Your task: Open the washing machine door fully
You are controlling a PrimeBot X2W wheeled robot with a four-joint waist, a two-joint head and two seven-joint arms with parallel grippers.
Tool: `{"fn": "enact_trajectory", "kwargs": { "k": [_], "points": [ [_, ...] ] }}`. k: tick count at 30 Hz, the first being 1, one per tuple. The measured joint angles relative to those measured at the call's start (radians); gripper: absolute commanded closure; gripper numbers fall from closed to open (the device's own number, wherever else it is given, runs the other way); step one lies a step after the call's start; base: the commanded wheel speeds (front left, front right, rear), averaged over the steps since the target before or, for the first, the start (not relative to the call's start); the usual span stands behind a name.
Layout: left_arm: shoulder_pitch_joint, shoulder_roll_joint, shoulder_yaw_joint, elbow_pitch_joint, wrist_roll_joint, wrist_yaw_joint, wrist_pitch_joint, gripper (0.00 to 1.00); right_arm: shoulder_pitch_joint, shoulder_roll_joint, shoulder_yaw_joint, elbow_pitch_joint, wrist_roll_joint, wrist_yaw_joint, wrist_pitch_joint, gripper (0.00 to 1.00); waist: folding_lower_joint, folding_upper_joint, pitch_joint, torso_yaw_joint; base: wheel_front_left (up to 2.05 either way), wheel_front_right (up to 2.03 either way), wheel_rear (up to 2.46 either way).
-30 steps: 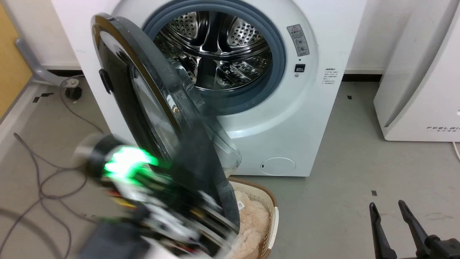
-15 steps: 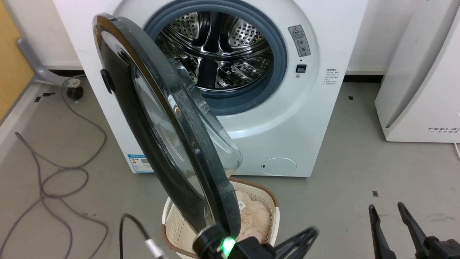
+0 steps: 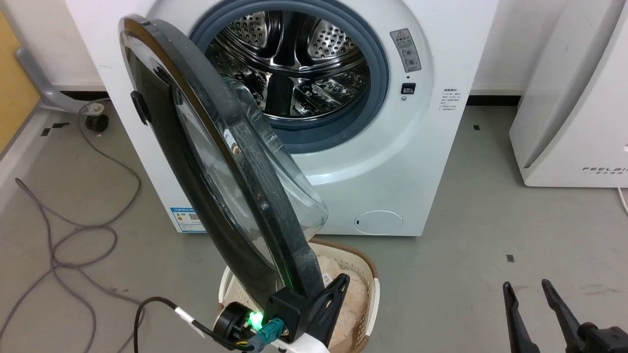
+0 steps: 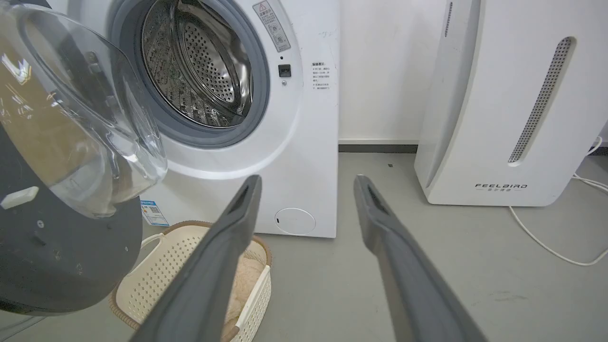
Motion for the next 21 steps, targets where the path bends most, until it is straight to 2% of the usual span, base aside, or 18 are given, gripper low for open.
{"fn": "enact_trajectory", "kwargs": {
  "k": [8, 21],
  "points": [
    [0.000, 0.000, 0.000, 0.002, 0.006, 0.012, -0.016, 1.00, 0.000, 0.000, 0.002, 0.009, 0.009, 0.000, 0.007, 0.00, 0.0000, 0.0000, 0.002, 0.012, 0.00, 0.00, 0.00],
    [0.109, 0.037, 0.017, -0.093, -0.002, 0.081, -0.006, 1.00, 0.000, 0.000, -0.005, 0.023, 0.020, 0.000, 0.009, 0.00, 0.0000, 0.0000, -0.017, 0.065, 0.00, 0.00, 0.00]
  ]
}}
